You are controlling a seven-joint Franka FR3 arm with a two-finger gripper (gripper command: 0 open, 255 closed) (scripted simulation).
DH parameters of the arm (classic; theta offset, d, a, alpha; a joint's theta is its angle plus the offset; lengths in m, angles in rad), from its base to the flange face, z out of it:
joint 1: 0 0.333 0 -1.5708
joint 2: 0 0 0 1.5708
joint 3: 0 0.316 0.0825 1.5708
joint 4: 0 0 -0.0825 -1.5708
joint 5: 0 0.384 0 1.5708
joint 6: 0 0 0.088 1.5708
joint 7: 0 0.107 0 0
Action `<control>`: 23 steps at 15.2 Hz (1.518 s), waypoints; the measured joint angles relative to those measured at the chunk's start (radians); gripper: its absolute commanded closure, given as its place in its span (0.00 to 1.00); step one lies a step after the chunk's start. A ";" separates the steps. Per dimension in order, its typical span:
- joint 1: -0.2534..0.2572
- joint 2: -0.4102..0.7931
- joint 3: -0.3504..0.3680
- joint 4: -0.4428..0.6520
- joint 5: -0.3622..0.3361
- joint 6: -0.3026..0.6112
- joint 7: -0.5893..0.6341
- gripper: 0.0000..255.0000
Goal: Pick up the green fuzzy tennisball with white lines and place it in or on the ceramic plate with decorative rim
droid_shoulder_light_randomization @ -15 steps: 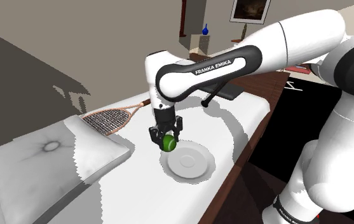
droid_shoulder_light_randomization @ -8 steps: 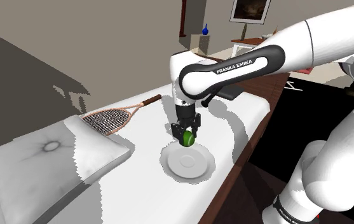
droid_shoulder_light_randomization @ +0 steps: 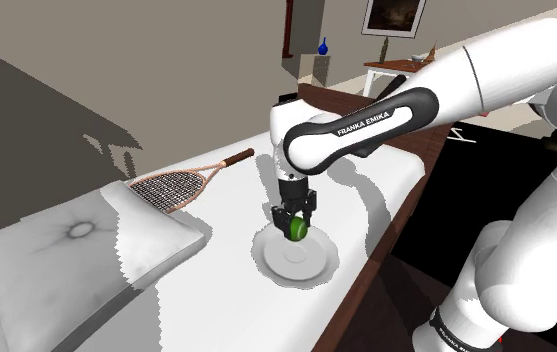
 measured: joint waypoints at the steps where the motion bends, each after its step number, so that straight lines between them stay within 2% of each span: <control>1: 0.000 0.007 0.001 -0.008 0.000 0.014 0.001 1.00; 6: 0.001 0.040 0.002 -0.037 -0.005 0.077 0.003 1.00; 12: 0.001 0.044 0.003 -0.044 -0.005 0.088 0.003 1.00; 13: 0.001 0.044 0.003 -0.044 -0.005 0.088 0.003 0.00; 19: 0.001 0.044 0.003 -0.044 -0.005 0.088 0.003 0.00; 23: 0.001 0.017 0.002 0.030 -0.003 -0.011 0.005 0.00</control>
